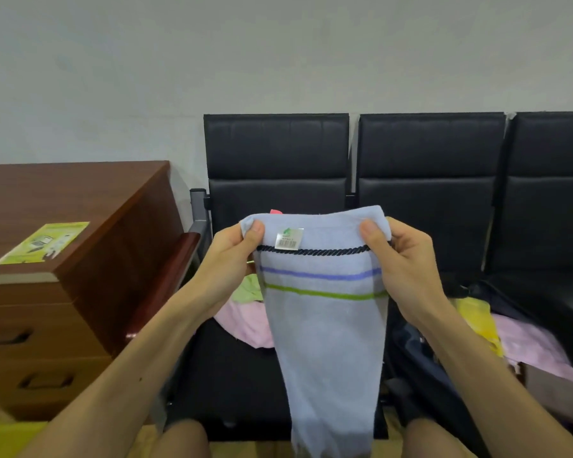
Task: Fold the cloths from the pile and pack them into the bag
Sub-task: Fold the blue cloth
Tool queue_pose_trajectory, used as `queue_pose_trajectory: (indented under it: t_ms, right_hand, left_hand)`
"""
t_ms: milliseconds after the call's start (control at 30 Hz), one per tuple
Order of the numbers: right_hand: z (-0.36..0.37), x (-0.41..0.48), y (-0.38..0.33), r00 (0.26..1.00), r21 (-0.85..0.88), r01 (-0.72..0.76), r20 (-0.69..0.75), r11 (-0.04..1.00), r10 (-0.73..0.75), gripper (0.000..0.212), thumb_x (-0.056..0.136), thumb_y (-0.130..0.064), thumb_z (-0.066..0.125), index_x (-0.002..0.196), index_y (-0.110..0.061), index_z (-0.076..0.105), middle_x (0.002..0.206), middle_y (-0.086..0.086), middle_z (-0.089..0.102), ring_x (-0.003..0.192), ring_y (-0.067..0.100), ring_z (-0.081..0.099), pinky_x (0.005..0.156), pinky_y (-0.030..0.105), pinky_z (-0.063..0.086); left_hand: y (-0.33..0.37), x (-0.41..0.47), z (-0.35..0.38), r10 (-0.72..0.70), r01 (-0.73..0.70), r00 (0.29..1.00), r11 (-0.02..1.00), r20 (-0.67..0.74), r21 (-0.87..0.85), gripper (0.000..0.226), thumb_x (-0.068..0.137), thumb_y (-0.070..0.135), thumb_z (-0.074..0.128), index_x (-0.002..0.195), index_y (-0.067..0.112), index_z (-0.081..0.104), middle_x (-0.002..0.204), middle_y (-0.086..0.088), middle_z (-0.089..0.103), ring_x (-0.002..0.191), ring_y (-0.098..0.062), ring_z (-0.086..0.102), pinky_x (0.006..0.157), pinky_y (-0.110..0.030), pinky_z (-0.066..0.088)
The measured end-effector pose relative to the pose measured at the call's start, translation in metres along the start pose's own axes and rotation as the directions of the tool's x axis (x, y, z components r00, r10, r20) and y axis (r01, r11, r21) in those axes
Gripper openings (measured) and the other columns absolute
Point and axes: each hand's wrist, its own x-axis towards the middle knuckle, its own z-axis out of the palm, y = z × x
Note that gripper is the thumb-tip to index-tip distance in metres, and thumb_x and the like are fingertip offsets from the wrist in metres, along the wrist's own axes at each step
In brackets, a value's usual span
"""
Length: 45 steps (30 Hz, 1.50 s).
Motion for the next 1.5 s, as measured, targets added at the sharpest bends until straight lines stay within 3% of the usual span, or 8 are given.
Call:
queue_pose_trajectory:
  t_ms: [467, 600, 667, 733, 833, 967, 1267, 1500]
  right_hand:
    - [-0.001, -0.029, 0.030, 0.979, 0.029, -0.196, -0.050, 0.980, 0.198, 0.034, 0.104, -0.029, 0.045, 0.090, -0.005, 0.065, 0.075, -0.004, 0.073, 0.068, 0.009, 0.068, 0.056, 0.021, 0.054]
    - [0.000, -0.044, 0.039, 0.858, 0.352, -0.510, 0.148, 0.785, 0.491, 0.047, 0.097, -0.053, 0.045, 0.119, -0.016, 0.066, 0.103, 0.002, 0.077, 0.092, 0.017, 0.074, 0.070, 0.029, 0.059]
    - [0.005, -0.058, 0.045, 0.813, 0.431, -0.582, 0.320, 0.690, 0.486, 0.069, 0.078, -0.071, 0.057, 0.126, -0.022, 0.065, 0.122, 0.004, 0.071, 0.110, 0.020, 0.069, 0.084, 0.032, 0.057]
    - [0.011, -0.076, 0.058, 0.798, 0.467, -0.595, 0.438, 0.654, 0.414, 0.063, 0.075, -0.060, 0.074, 0.125, -0.022, 0.067, 0.128, 0.006, 0.067, 0.122, 0.025, 0.062, 0.087, 0.031, 0.056]
    - [0.017, -0.102, 0.078, 0.708, 0.368, -0.675, 0.566, 0.639, 0.422, 0.070, 0.074, -0.037, 0.084, 0.133, -0.010, 0.058, 0.131, 0.013, 0.065, 0.123, 0.030, 0.060, 0.091, 0.035, 0.054]
    - [0.029, -0.121, 0.095, 0.611, 0.068, -0.708, 0.557, 0.703, 0.562, 0.039, 0.092, -0.031, 0.064, 0.129, -0.023, 0.060, 0.122, -0.004, 0.070, 0.114, 0.013, 0.066, 0.094, 0.030, 0.054]
    - [0.016, -0.106, 0.085, 0.620, 0.016, -0.668, 0.564, 0.744, 0.545, 0.042, 0.094, -0.037, 0.055, 0.135, -0.028, 0.054, 0.128, -0.010, 0.067, 0.120, 0.010, 0.061, 0.096, 0.025, 0.051]
    - [0.014, -0.080, 0.051, 0.622, 0.489, -0.779, 0.679, 0.392, 0.390, 0.067, 0.069, -0.039, 0.088, 0.127, -0.013, 0.068, 0.132, 0.016, 0.062, 0.119, 0.029, 0.062, 0.098, 0.041, 0.053]
  left_hand:
    - [-0.011, -0.018, 0.038, 0.047, -0.048, 0.999, 0.999, 0.006, 0.022, 0.037, 0.106, 0.034, 0.038, 0.104, 0.014, 0.069, 0.099, -0.006, 0.076, 0.096, -0.024, 0.072, 0.086, -0.045, 0.060]
    - [-0.010, -0.021, 0.047, -0.051, 0.045, 0.998, 0.983, -0.030, -0.178, 0.038, 0.105, 0.035, 0.039, 0.106, 0.010, 0.067, 0.099, -0.009, 0.076, 0.093, -0.026, 0.073, 0.079, -0.038, 0.062]
    - [-0.010, -0.020, 0.051, -0.073, 0.061, 0.996, 0.975, -0.045, -0.215, 0.040, 0.104, 0.038, 0.040, 0.106, 0.006, 0.066, 0.099, -0.014, 0.074, 0.090, -0.026, 0.073, 0.077, -0.038, 0.062]
    - [-0.012, -0.018, 0.054, -0.086, 0.072, 0.995, 0.970, -0.052, -0.232, 0.041, 0.104, 0.039, 0.041, 0.104, 0.006, 0.065, 0.095, -0.014, 0.074, 0.086, -0.024, 0.072, 0.076, -0.037, 0.062]
    - [-0.015, -0.017, 0.055, -0.126, 0.105, 0.990, 0.959, -0.064, -0.264, 0.037, 0.104, 0.040, 0.042, 0.098, 0.011, 0.064, 0.089, -0.010, 0.072, 0.084, -0.023, 0.071, 0.077, -0.040, 0.061]
    - [-0.021, -0.016, 0.050, -0.175, 0.145, 0.981, 0.951, -0.088, -0.273, 0.035, 0.104, 0.041, 0.043, 0.104, 0.014, 0.065, 0.093, -0.009, 0.074, 0.088, -0.023, 0.072, 0.079, -0.040, 0.062]
    - [-0.041, 0.000, 0.018, -0.217, 0.202, 0.943, 0.976, -0.253, -0.084, 0.031, 0.105, 0.040, 0.042, 0.099, 0.019, 0.065, 0.098, -0.009, 0.073, 0.093, -0.024, 0.072, 0.080, -0.039, 0.061]
    - [-0.091, 0.002, 0.001, -0.525, 0.413, 0.804, 0.831, -0.279, -0.372, 0.017, 0.106, 0.021, 0.044, 0.103, 0.014, 0.059, 0.112, -0.013, 0.069, 0.099, -0.025, 0.066, 0.092, -0.041, 0.054]
